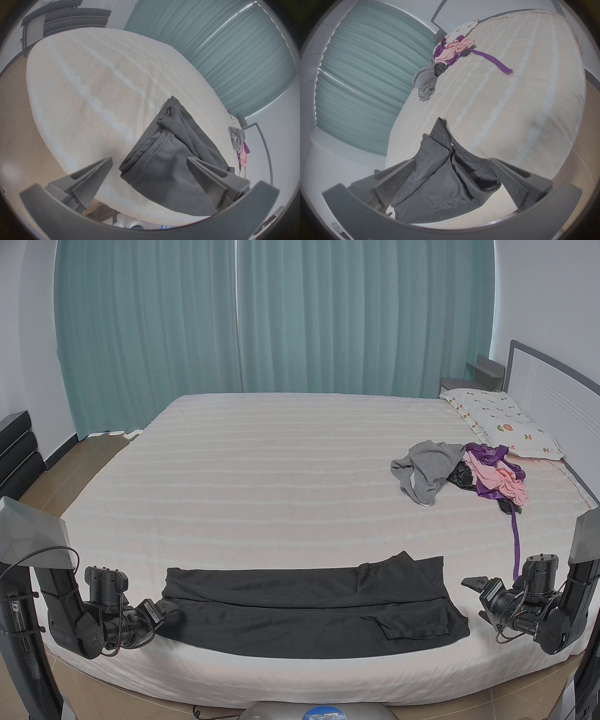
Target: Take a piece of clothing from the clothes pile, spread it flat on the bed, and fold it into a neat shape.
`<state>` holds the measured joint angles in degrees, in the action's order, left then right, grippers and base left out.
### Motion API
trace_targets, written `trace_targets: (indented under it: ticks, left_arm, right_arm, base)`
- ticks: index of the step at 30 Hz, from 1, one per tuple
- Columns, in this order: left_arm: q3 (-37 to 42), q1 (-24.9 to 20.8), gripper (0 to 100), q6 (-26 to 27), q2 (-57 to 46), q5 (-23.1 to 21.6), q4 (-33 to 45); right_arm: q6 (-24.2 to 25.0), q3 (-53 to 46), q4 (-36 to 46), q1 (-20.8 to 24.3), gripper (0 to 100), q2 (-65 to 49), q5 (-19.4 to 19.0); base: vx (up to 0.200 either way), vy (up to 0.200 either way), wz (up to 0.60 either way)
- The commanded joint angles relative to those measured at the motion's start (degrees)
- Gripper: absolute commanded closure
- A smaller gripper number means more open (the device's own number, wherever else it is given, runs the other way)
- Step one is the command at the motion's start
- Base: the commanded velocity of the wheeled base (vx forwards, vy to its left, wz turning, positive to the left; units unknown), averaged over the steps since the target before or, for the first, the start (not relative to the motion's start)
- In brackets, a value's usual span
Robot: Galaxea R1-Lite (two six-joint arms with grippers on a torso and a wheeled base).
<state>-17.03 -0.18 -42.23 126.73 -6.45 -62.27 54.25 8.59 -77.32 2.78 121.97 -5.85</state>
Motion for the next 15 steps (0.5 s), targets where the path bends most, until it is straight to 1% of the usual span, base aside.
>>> trace_targets:
  ticks: [1, 2, 3, 9, 10, 13, 14, 15]
  left_arm:
    - [-0.55, 0.01, 0, -0.05, 1.24, 0.12, -0.04]
    - [-0.55, 0.01, 0, -0.05, 1.24, 0.12, -0.04]
    - [-0.64, 0.01, 100, -0.05, 1.24, 0.21, -0.04]
    - [-0.55, 0.01, 100, -0.05, 1.06, 1.79, 0.04]
    - [-0.20, 0.01, 100, 0.22, 1.06, 3.20, 0.22]
    - [0.51, 0.01, 100, 3.20, 1.24, 5.22, 0.57]
    - [0.59, 0.01, 100, 3.47, 1.24, 5.39, 0.57]
    - [1.21, 0.01, 100, 4.44, 0.88, 6.62, 0.39]
  right_arm:
    - [-0.02, 0.02, -0.02, 0.03, 0, -0.15, 0.05]
    - [-0.02, 0.02, -0.02, 0.03, 0, -0.15, 0.05]
    - [-0.02, 0.02, -0.02, 0.03, 0, -0.15, 0.05]
    - [-0.02, 0.02, -0.02, 0.03, 0, -0.06, 0.05]
    - [-0.02, -0.07, -0.02, 0.03, 0, -0.15, 0.05]
    - [-0.02, 0.02, -0.02, 0.03, 0, -0.06, 0.14]
    - [-0.02, 0.02, -0.02, 0.03, 0, -0.06, 0.14]
    - [-0.02, 0.02, -0.02, -0.05, 0, -0.06, 0.14]
  base:
    - [0.000, 0.000, 0.00]
    - [0.000, 0.000, 0.00]
    - [0.000, 0.000, 0.00]
    - [0.000, 0.000, 0.00]
    - [0.000, 0.000, 0.00]
    - [0.000, 0.000, 0.00]
    - [0.000, 0.000, 0.00]
    - [0.000, 0.000, 0.00]
